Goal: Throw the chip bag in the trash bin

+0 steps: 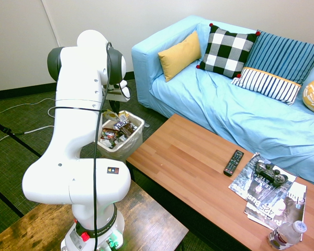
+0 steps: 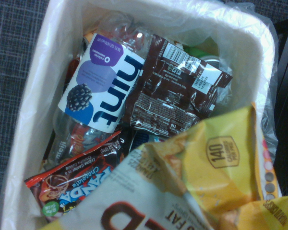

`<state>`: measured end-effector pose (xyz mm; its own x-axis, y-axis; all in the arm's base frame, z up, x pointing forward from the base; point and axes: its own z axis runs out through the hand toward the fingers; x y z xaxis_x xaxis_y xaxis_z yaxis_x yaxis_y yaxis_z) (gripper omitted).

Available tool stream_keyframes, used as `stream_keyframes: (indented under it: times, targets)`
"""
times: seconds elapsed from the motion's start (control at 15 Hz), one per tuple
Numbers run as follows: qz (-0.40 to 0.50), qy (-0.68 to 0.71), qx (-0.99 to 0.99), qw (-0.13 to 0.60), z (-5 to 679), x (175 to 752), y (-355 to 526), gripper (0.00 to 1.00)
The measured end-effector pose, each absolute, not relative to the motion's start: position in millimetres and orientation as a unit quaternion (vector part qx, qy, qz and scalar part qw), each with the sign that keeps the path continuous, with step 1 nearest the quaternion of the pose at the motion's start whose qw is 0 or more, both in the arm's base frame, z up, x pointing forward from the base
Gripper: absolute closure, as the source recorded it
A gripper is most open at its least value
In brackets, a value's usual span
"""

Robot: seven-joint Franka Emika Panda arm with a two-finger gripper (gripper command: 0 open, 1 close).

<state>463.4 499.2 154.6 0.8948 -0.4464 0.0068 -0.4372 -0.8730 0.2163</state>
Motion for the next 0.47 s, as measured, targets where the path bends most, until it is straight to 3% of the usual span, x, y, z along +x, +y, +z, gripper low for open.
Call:
stream_keyframes:
  times: [0.47]
  targets:
    - [-0.022, -0.229, 0.967, 0.11, 155.6, 464.4, 498.6, 0.0]
